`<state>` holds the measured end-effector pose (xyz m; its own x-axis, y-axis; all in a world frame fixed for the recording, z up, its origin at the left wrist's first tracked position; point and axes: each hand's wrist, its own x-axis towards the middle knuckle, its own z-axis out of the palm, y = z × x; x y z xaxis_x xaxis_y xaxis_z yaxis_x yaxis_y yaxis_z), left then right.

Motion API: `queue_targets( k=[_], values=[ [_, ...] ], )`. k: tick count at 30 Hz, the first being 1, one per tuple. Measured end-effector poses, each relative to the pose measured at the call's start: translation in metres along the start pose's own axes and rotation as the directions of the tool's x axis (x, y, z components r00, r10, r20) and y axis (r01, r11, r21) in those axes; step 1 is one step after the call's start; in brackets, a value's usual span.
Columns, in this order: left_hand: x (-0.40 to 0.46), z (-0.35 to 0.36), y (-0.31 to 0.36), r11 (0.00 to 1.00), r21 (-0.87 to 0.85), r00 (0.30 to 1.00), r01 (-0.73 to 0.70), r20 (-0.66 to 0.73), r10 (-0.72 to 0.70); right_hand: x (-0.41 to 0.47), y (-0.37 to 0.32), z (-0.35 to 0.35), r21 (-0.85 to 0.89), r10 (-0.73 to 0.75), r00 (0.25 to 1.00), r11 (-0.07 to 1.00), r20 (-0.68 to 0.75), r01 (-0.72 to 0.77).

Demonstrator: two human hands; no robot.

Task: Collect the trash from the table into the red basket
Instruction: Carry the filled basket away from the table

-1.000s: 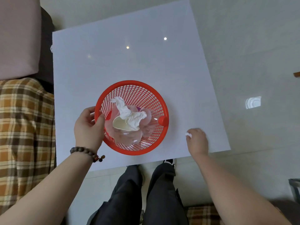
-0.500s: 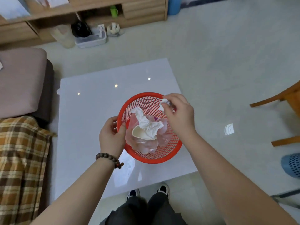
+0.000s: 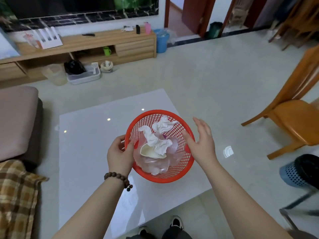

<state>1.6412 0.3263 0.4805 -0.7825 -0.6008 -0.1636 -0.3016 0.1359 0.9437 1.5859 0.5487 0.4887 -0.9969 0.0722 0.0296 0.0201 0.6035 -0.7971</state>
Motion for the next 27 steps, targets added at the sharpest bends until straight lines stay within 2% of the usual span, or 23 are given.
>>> queue_targets(
  k=[3,5,9,13,17,21,27],
  values=[
    [0.000,0.004,-0.001,1.000,0.008,0.999,-0.003,0.046,0.002,-0.026,0.017,-0.003,0.104,0.270,0.962,0.956,0.048,-0.273],
    [0.001,0.011,-0.002,1.000,0.004,0.996,0.000,0.088,0.000,-0.040,0.023,-0.005,0.230,0.363,0.927,0.898,0.093,-0.375],
    [-0.007,0.036,-0.003,1.000,0.026,0.983,-0.011,0.182,0.006,-0.056,0.035,-0.021,0.356,0.368,0.929,0.864,0.034,-0.355],
    [-0.021,0.065,-0.003,1.000,0.016,0.971,-0.021,0.238,0.016,-0.056,0.052,-0.045,0.383,0.395,0.918,0.854,-0.035,-0.353],
    [-0.037,0.108,-0.002,1.000,0.023,0.965,-0.009,0.263,0.003,-0.041,0.085,-0.074,0.397,0.414,0.909,0.843,-0.045,-0.364],
    [-0.055,0.168,0.002,0.999,0.034,0.967,-0.002,0.256,-0.007,-0.017,0.134,-0.111,0.401,0.415,0.909,0.840,-0.044,-0.365],
    [-0.101,0.283,0.027,0.999,0.043,0.985,-0.021,0.175,0.013,0.045,0.218,-0.199,0.379,0.360,0.932,0.857,0.049,-0.351]
  ],
)
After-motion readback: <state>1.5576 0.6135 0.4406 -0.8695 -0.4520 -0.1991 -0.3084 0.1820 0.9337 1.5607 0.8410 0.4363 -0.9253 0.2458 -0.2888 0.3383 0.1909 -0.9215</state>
